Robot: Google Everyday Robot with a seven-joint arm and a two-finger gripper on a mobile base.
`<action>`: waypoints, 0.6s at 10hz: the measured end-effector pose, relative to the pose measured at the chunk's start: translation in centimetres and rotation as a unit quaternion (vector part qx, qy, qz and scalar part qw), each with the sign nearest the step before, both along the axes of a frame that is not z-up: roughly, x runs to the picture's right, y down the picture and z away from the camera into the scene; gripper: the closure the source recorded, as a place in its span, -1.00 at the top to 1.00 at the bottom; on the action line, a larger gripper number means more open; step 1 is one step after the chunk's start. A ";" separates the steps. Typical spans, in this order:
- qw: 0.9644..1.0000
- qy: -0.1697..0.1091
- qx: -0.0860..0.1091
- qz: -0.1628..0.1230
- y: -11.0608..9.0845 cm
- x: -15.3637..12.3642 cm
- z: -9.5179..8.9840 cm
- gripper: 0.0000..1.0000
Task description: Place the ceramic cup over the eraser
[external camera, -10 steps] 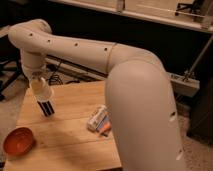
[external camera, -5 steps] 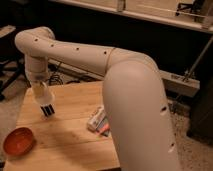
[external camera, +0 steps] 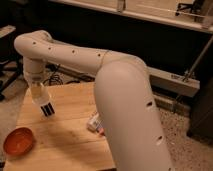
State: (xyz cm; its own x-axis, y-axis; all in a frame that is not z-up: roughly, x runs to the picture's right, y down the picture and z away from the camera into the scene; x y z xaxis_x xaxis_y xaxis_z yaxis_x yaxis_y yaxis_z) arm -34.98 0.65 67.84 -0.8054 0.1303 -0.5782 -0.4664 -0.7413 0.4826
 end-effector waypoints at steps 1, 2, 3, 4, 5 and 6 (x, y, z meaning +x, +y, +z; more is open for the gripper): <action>1.000 0.001 0.003 -0.006 0.2 -0.6 0.5 -1.00; 1.000 0.005 0.009 -0.013 0.2 -1.0 0.9 -1.00; 1.000 0.010 0.016 -0.021 0.1 -1.3 1.2 -1.00; 0.999 0.022 0.027 -0.033 -0.3 -1.7 1.5 -1.00; 0.998 0.031 0.036 -0.042 -0.7 -1.9 1.4 -1.00; 0.997 0.037 0.041 -0.047 -1.1 -2.1 1.4 -1.00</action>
State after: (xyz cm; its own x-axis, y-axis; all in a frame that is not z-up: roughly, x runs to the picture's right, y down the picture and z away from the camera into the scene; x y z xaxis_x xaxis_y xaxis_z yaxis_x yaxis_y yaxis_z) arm -37.08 -0.41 69.20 -0.8273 0.2506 -0.5028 -0.5008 -0.7344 0.4581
